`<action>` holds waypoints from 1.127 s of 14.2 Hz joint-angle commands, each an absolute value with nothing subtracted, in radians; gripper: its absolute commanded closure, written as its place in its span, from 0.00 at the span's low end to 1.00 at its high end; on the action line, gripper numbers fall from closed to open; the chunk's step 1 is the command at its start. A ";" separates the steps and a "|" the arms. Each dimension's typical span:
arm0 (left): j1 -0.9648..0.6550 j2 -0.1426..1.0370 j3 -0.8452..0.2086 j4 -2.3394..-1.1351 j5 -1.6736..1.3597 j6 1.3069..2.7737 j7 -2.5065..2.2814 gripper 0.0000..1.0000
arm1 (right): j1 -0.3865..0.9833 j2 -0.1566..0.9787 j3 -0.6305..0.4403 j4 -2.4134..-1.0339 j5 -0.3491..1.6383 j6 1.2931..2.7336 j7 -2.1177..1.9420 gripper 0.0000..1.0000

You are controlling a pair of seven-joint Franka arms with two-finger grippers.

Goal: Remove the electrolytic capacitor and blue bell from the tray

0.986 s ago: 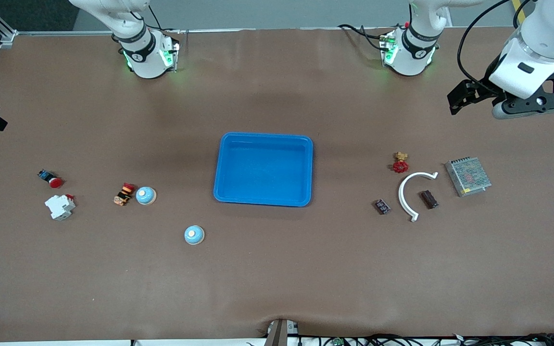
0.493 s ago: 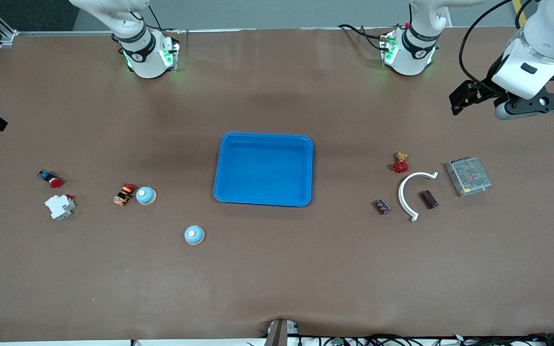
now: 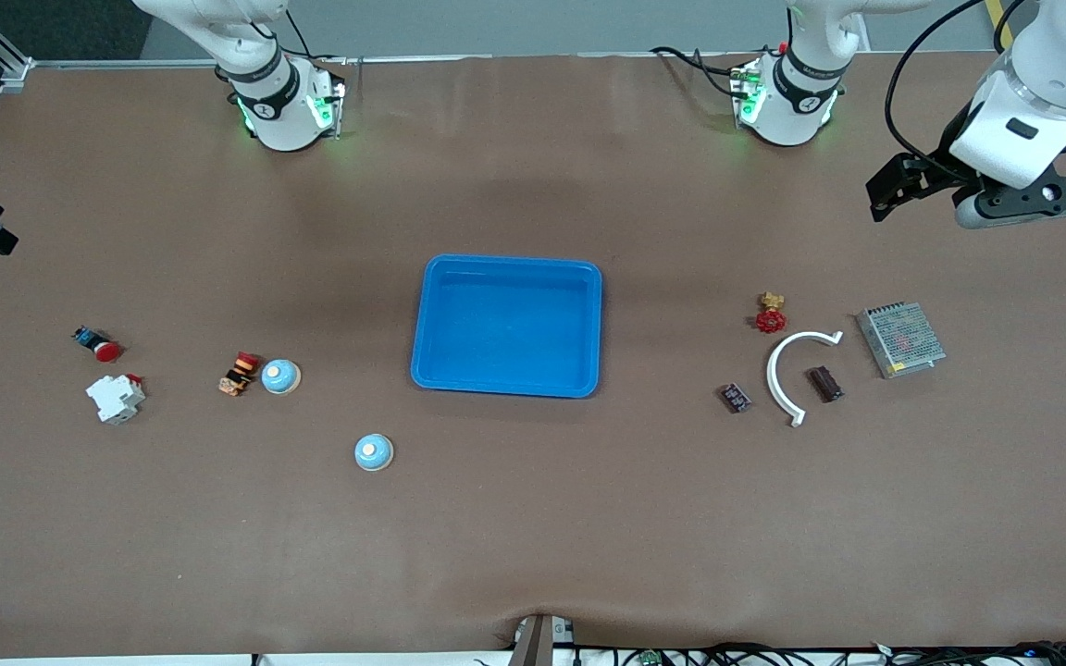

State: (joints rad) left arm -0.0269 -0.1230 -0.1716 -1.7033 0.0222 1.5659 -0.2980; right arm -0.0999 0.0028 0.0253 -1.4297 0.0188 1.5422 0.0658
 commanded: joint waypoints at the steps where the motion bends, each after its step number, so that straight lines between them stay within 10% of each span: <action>1: 0.007 -0.081 -0.173 -1.617 0.015 1.555 -0.279 0.00 | -0.109 0.003 0.029 -1.422 0.014 1.532 0.052 0.00; 16: 0.028 -0.034 -0.175 -1.565 0.018 1.575 -0.207 0.00 | -0.106 0.005 0.029 -1.424 0.006 1.543 0.052 0.00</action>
State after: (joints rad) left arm 0.0144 -0.0515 -0.1685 -1.5874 0.0222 1.5701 -0.2318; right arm -0.0999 0.0031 0.0225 -1.4298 0.0188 1.5429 0.0626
